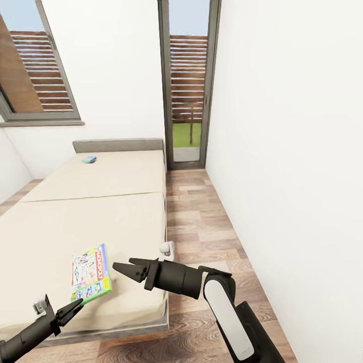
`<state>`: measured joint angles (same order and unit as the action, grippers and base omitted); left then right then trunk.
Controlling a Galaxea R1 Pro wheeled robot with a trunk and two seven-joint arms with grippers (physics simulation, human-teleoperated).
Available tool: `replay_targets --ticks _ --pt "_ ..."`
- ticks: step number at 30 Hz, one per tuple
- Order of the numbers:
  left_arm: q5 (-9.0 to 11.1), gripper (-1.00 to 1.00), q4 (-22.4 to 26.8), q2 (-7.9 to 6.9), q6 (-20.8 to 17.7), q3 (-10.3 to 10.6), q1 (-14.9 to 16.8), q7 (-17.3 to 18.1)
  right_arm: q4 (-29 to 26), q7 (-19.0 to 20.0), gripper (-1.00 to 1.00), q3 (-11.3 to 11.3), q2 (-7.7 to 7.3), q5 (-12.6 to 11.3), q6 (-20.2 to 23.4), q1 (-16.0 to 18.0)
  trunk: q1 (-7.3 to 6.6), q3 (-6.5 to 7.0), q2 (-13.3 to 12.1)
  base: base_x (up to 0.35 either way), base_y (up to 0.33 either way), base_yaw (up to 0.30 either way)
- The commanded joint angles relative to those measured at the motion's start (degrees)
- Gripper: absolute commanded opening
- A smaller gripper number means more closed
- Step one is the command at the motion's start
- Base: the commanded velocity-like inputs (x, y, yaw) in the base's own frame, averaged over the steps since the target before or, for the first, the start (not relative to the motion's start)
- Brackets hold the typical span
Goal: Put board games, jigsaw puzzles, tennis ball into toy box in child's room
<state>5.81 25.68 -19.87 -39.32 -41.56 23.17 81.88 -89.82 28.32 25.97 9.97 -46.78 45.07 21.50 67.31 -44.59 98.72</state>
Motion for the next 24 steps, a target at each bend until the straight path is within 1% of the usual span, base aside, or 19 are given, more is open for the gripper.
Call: replay_targets --ticks 1,15,24 --pt "-0.1 -1.00 0.0 0.01 -0.6 -0.1 0.0 0.2 0.0 0.1 1.00 0.0 0.03 -0.1 0.3 0.0 -0.23 0.14 -0.4 0.000 0.000 0.000" --pt "-0.1 -1.00 0.0 -0.04 -0.6 -0.1 0.0 0.2 0.0 0.0 1.00 -0.1 0.03 -0.1 0.2 0.0 -3.31 2.69 -6.0 0.000 0.000 0.000" --pt "-0.1 -1.00 0.0 -0.07 -0.6 -0.1 0.0 0.2 0.0 0.0 1.00 0.0 0.03 -0.1 0.2 0.0 -5.28 4.98 -9.6 0.000 0.000 0.000"
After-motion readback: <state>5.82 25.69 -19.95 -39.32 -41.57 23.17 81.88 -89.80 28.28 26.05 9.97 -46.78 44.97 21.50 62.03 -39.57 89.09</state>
